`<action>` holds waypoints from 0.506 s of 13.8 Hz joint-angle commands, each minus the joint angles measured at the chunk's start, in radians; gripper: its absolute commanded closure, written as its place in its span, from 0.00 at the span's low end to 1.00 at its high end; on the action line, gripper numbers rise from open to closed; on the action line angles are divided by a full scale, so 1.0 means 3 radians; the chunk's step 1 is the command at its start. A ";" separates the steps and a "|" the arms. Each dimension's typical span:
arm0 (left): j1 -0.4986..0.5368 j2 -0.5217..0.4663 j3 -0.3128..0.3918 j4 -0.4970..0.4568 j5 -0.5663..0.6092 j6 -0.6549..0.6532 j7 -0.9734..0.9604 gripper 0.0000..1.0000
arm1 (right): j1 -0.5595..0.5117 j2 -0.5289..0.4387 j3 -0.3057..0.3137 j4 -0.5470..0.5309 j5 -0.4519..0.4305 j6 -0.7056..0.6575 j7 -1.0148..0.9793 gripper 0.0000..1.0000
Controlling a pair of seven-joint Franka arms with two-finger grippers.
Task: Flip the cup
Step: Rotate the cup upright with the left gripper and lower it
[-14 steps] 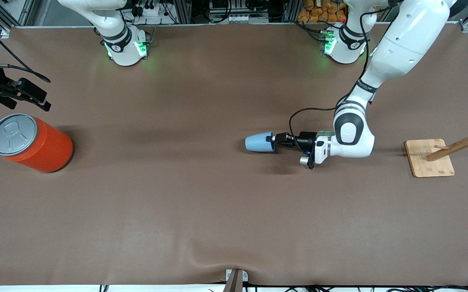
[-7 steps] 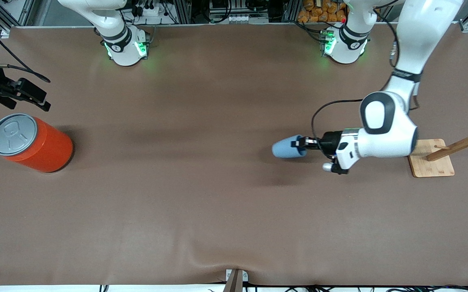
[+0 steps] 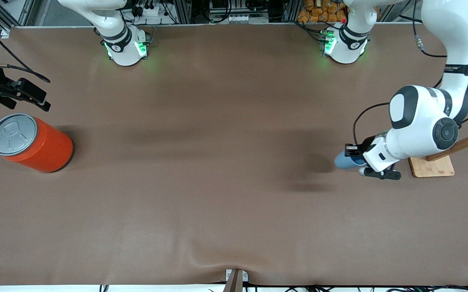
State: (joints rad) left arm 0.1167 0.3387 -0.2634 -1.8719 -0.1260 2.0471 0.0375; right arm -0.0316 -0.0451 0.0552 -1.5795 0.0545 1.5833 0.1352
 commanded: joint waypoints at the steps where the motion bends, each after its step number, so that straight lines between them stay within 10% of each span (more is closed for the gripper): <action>1: 0.0005 -0.0019 -0.0012 -0.0090 0.0210 0.0003 -0.0038 1.00 | -0.0038 0.0033 0.0020 0.0075 0.0002 -0.0042 -0.0031 0.00; 7: 0.0030 0.0088 -0.0017 -0.0137 0.0522 0.0018 -0.0043 1.00 | -0.0058 0.0033 0.0020 0.0075 0.0007 -0.0052 -0.0031 0.00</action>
State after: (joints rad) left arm 0.1197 0.3589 -0.2624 -1.9097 -0.0106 2.0479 0.0374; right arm -0.0323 -0.0451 0.0534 -1.5795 0.0548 1.5819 0.1352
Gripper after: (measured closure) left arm 0.952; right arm 0.000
